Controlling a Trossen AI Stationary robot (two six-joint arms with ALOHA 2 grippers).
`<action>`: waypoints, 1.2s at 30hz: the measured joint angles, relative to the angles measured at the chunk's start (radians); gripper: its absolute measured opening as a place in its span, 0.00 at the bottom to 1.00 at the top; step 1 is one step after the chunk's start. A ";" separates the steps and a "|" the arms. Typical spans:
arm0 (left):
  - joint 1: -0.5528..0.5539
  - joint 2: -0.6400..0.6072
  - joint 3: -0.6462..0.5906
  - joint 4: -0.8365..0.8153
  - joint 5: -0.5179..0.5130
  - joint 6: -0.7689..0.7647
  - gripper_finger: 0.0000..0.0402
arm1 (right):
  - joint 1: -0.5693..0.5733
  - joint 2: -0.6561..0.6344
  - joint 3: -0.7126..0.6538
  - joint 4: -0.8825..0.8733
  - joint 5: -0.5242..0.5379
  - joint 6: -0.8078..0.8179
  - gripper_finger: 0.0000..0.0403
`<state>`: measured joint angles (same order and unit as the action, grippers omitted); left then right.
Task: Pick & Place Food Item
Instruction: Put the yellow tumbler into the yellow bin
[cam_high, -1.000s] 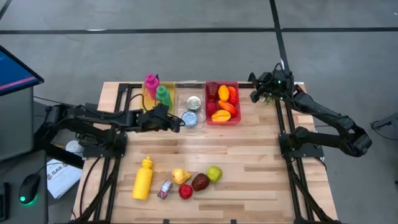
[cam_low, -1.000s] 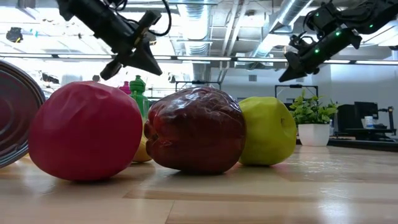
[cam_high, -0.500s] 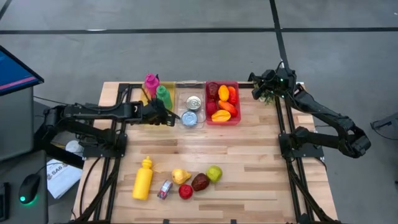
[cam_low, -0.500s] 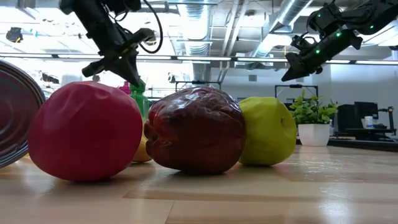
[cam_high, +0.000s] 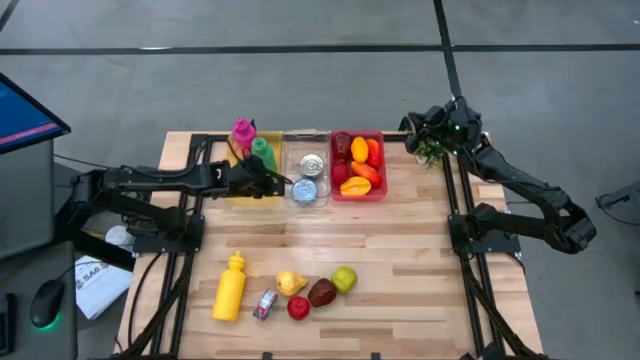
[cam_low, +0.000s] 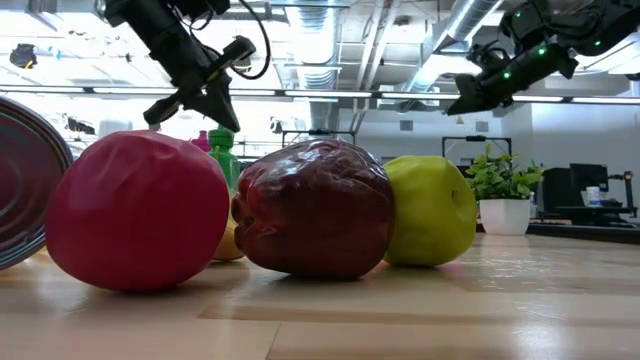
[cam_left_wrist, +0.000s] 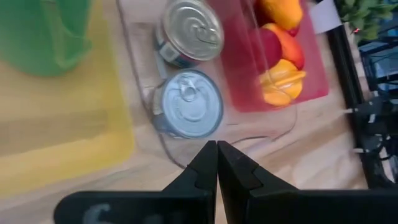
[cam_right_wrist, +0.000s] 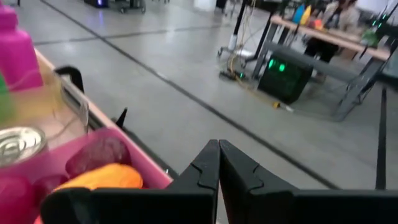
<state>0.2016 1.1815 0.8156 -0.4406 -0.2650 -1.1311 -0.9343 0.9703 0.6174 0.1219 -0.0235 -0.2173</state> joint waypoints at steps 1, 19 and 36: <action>-0.013 0.010 0.000 0.010 -0.012 -0.009 0.00 | 0.003 0.000 0.000 0.012 0.000 0.000 0.01; -0.231 0.260 0.220 -0.285 0.102 -0.355 0.00 | -0.022 0.000 0.000 0.034 -0.002 0.000 0.01; -0.360 0.231 0.259 -0.672 0.161 -0.607 0.00 | -0.022 0.000 0.000 0.023 -0.002 0.008 0.01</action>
<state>-0.1581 1.4121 1.0746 -1.1125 -0.1039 -1.7386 -0.9562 0.9703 0.6178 0.1446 -0.0250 -0.2092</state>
